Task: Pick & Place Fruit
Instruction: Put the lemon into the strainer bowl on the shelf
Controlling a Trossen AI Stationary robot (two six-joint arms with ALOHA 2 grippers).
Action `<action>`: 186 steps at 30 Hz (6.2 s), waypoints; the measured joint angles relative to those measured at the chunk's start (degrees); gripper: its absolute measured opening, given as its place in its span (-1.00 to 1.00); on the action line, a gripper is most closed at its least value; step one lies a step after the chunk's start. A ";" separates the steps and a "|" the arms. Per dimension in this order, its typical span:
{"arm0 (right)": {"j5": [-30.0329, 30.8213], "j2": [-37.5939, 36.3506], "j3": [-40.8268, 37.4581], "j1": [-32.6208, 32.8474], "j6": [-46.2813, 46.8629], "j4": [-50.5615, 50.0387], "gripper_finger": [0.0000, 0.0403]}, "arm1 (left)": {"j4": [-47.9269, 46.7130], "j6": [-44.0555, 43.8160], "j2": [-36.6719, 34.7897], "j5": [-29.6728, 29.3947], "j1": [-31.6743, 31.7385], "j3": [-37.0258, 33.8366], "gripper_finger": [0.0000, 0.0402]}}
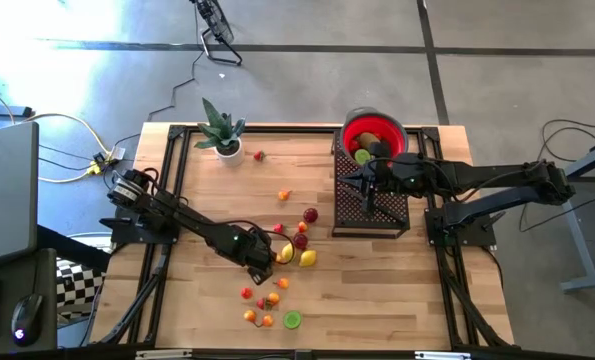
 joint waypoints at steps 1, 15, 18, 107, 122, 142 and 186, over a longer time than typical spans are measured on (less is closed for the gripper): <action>0.00 0.00 0.00 0.01 0.00 -0.13 -0.98 | 0.00 0.00 0.00 -0.01 0.00 0.00 0.04; -0.02 0.00 0.00 0.02 0.00 -0.36 -0.98 | -0.70 4.94 -1.78 -0.51 0.44 3.16 0.01; -0.02 0.00 0.00 0.02 0.00 -0.36 -0.98 | -1.22 7.67 -4.03 -1.01 1.51 4.28 0.02; 24.24 -12.63 0.00 -6.47 -5.86 -1.56 -0.98 | 60.70 53.94 9.70 27.24 45.36 28.24 0.01; 24.10 -12.66 0.00 -6.47 -5.84 -1.52 -0.98 | 51.11 58.49 10.21 22.87 44.48 33.49 0.01; 24.26 -12.66 0.00 -5.21 -6.09 -1.55 -0.98 | 46.83 57.23 18.28 24.24 44.52 42.50 0.01; 24.50 -12.66 0.00 -5.11 -6.51 -2.00 -0.98 | 43.37 57.00 17.82 26.08 44.63 42.99 0.21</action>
